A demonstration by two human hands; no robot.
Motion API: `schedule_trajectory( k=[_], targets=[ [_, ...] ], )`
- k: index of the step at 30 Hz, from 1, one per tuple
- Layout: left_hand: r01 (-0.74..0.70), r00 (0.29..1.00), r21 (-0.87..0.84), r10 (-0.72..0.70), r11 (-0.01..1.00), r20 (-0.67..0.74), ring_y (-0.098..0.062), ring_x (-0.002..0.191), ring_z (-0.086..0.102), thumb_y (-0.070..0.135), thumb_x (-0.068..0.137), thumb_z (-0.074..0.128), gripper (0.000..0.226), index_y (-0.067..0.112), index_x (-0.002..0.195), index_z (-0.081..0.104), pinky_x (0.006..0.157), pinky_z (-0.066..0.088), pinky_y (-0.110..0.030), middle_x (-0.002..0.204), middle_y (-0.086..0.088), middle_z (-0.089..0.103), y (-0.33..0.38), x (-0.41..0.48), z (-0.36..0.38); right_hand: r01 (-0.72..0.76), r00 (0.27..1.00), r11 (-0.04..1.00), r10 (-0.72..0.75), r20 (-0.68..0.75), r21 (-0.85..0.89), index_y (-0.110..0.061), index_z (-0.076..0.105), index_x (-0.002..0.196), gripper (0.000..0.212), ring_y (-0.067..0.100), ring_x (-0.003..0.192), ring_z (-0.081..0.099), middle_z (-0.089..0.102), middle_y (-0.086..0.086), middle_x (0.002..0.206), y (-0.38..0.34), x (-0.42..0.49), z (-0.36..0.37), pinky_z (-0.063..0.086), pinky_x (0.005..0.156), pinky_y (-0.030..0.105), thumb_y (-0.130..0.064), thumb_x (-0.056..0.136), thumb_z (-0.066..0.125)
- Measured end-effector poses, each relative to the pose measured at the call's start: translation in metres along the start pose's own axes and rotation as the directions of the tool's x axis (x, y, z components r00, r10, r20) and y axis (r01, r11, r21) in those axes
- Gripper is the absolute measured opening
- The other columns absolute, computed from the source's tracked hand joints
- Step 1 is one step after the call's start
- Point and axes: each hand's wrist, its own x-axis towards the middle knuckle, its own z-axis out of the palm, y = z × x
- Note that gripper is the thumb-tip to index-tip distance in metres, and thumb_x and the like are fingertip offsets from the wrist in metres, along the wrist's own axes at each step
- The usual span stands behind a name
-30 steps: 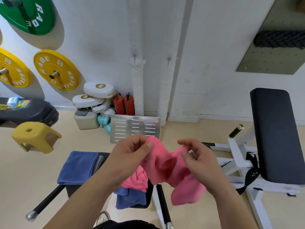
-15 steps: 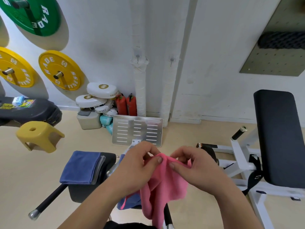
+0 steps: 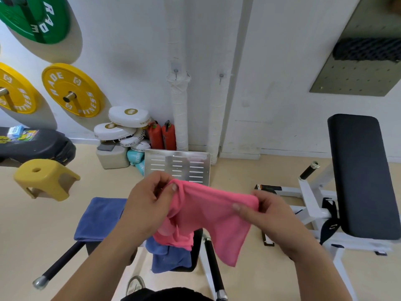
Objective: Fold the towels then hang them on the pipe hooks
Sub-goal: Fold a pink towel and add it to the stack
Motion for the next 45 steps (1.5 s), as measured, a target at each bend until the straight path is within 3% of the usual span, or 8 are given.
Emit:
schedule_trajectory(
  k=[3,6,11,17,20,30,40,45],
  targets=[
    [0.019,0.998,0.006,-0.020,1.000,0.064,-0.012,0.073,0.065,0.016,0.094,0.066,0.014,0.027,0.086,0.069,0.069,0.054,-0.029,0.076,0.007,0.071,0.001,-0.004,0.008,0.042,0.993,0.942,-0.001,-0.122,0.334,0.001,0.072,0.100,0.026,0.013,0.075,0.069,0.077,0.009,0.083,-0.006,0.001,0.007,0.058,0.070,0.025,-0.022,0.088,0.074],
    [0.091,0.992,-0.025,-0.089,0.996,0.091,-0.011,0.066,0.062,0.021,0.095,0.067,0.011,0.029,0.088,0.072,0.064,0.051,-0.027,0.070,0.007,0.070,0.000,-0.006,0.009,0.012,0.985,0.891,0.067,-0.157,0.454,-0.006,0.077,0.106,0.026,0.027,0.095,0.072,0.079,0.019,0.107,-0.007,0.002,0.014,0.057,0.093,0.046,-0.025,0.088,0.073],
    [0.153,0.988,-0.050,-0.153,0.987,0.004,-0.011,0.073,0.066,0.016,0.092,0.071,0.014,0.024,0.082,0.077,0.068,0.052,-0.019,0.081,0.003,0.075,-0.007,-0.002,-0.004,-0.008,0.967,0.899,0.118,-0.225,0.437,-0.011,0.082,0.091,0.013,0.027,0.087,0.070,0.079,0.022,0.098,0.002,0.001,0.023,0.056,0.086,0.044,-0.019,0.093,0.072],
    [0.252,0.958,-0.276,-0.280,0.927,-0.064,-0.010,0.068,0.063,0.025,0.091,0.075,0.014,0.018,0.079,0.076,0.068,0.053,-0.028,0.077,-0.003,0.075,0.008,-0.012,0.006,0.139,0.937,0.987,-0.106,-0.332,0.076,-0.031,0.080,0.087,0.017,0.008,0.080,0.070,0.079,-0.002,0.084,-0.009,-0.002,0.035,0.055,0.078,0.027,-0.029,0.098,0.067],
    [0.202,0.974,-0.328,-0.223,0.923,-0.029,-0.003,0.064,0.063,0.018,0.091,0.075,0.011,0.017,0.081,0.079,0.062,0.051,-0.014,0.077,-0.004,0.076,0.034,-0.027,0.022,0.166,0.946,0.986,-0.164,-0.278,-0.016,-0.039,0.080,0.085,0.017,0.000,0.085,0.071,0.078,-0.010,0.087,-0.018,-0.006,0.055,0.052,0.078,0.013,-0.031,0.095,0.069],
    [0.217,0.976,-0.320,-0.206,0.922,0.067,-0.003,0.091,0.074,0.014,0.095,0.070,0.019,0.029,0.100,0.082,0.090,0.058,-0.029,0.090,0.015,0.080,0.040,-0.053,0.040,0.114,0.954,0.981,-0.064,-0.292,0.157,-0.031,0.084,0.083,0.021,0.020,0.082,0.078,0.081,-0.004,0.081,-0.019,-0.018,0.080,0.064,0.082,0.049,-0.013,0.091,0.076],
    [0.143,0.989,-0.283,-0.127,0.948,0.073,0.004,0.083,0.068,0.007,0.085,0.077,0.025,0.031,0.092,0.080,0.069,0.048,-0.004,0.089,0.015,0.075,0.043,-0.053,0.037,0.190,0.980,0.978,-0.195,-0.043,-0.087,-0.036,0.079,0.098,0.043,0.017,0.086,0.073,0.079,-0.004,0.087,-0.025,-0.024,0.081,0.061,0.083,0.043,-0.010,0.093,0.046],
    [0.121,0.992,-0.243,-0.109,0.963,0.065,0.003,0.081,0.071,0.009,0.090,0.074,0.020,0.028,0.089,0.079,0.070,0.051,-0.008,0.083,0.016,0.077,0.038,-0.045,0.033,0.129,0.988,0.988,-0.120,-0.100,0.088,-0.038,0.081,0.093,0.049,0.017,0.087,0.078,0.080,-0.007,0.094,-0.024,-0.020,0.076,0.064,0.083,0.040,0.000,0.098,0.051]
  ],
)
